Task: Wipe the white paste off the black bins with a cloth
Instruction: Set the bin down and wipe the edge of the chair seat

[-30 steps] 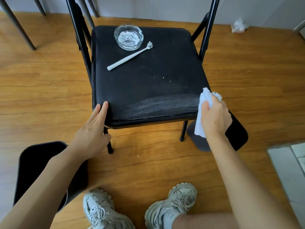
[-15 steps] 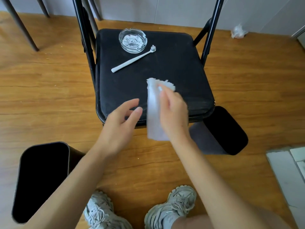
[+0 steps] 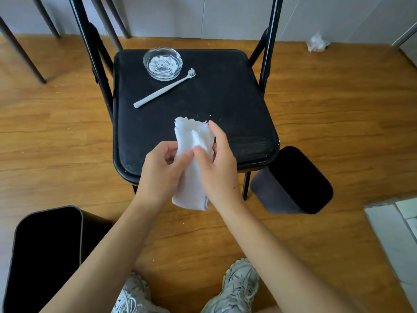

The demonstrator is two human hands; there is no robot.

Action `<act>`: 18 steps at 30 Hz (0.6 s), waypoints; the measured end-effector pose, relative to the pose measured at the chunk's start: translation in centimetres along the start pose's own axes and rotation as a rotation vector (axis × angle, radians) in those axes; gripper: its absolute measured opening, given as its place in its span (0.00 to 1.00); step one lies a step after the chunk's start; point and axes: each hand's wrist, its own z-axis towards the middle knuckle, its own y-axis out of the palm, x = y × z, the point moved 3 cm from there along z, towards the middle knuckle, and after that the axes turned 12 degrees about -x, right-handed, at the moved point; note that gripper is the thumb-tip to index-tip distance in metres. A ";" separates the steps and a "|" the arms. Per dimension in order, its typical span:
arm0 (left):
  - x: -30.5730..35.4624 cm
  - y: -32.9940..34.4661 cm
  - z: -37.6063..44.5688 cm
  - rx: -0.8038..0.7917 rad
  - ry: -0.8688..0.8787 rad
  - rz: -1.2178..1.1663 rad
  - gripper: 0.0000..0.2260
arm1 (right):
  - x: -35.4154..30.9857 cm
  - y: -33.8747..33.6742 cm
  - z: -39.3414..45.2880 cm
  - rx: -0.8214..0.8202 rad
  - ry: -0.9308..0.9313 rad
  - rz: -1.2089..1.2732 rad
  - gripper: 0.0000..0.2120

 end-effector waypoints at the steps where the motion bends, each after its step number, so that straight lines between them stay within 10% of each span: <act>1: -0.1 -0.3 0.0 0.020 -0.002 0.022 0.08 | -0.1 0.3 0.1 0.000 0.027 0.054 0.27; 4: 0.1 -0.9 -0.1 0.100 -0.014 0.008 0.19 | -0.5 0.6 0.7 -0.024 0.167 0.310 0.34; 13: 0.2 -0.1 -0.3 -0.111 -0.335 -0.767 0.16 | -0.9 -1.2 0.7 -0.217 0.213 0.354 0.10; 18: 0.1 -0.1 -0.1 -0.211 -0.395 -0.654 0.14 | -1.8 -2.2 0.4 -0.209 0.153 0.344 0.10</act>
